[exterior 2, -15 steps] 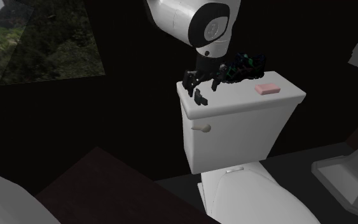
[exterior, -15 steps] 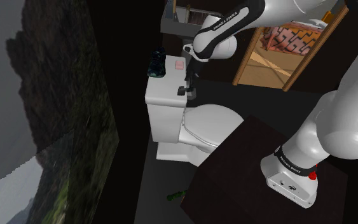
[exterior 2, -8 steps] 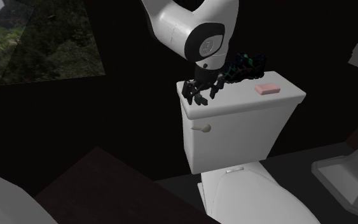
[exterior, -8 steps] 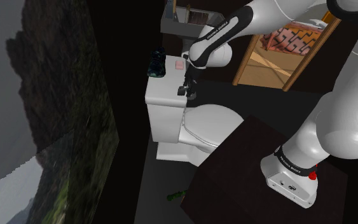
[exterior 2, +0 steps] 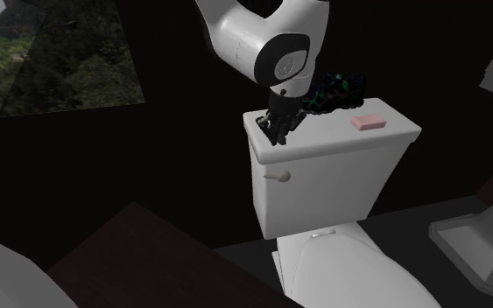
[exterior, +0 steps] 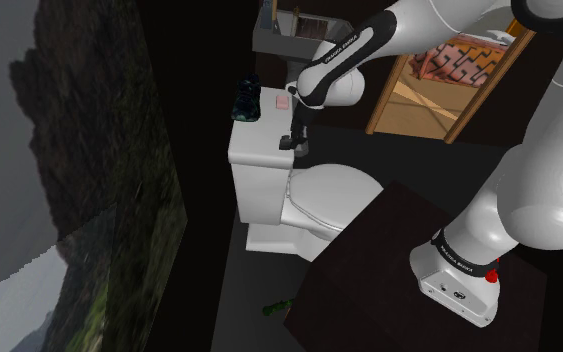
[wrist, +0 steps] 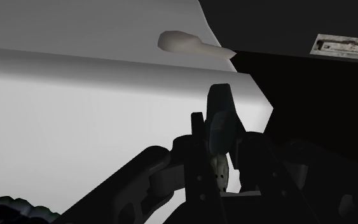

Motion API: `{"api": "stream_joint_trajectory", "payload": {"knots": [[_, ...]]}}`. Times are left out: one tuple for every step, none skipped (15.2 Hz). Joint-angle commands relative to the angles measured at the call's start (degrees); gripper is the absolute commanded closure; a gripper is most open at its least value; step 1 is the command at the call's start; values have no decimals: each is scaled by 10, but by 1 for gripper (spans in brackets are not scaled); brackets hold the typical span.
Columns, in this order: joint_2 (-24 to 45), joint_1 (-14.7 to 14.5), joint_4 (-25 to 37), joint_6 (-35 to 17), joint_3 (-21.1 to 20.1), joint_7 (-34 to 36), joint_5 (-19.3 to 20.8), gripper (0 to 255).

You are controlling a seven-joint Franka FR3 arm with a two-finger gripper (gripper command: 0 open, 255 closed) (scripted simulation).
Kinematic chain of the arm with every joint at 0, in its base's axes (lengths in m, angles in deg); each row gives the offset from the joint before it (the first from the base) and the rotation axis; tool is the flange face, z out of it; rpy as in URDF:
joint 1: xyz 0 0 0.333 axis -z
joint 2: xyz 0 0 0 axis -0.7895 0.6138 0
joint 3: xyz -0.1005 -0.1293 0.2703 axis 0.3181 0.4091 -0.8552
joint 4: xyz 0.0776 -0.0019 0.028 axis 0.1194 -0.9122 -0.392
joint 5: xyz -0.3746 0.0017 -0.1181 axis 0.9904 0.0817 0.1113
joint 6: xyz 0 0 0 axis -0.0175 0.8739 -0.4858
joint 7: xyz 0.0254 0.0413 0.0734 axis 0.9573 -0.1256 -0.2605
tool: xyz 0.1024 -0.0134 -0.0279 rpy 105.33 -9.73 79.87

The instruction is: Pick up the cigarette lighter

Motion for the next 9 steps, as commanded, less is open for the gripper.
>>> {"api": "stream_joint_trajectory", "payload": {"knots": [[0,0,0,0,0,0,0,255],[0,0,0,0,0,0,0,255],[1,0,-1,-2,-1,0,-1,255],[-6,-2,-1,4,2,4,4,255],[-13,-3,-1,11,4,9,10,255],[-19,-5,-1,17,7,13,15,255],[-26,-6,-1,23,9,18,20,255],[-32,-7,0,29,11,22,25,255],[-38,-8,0,36,13,27,31,255]]}}
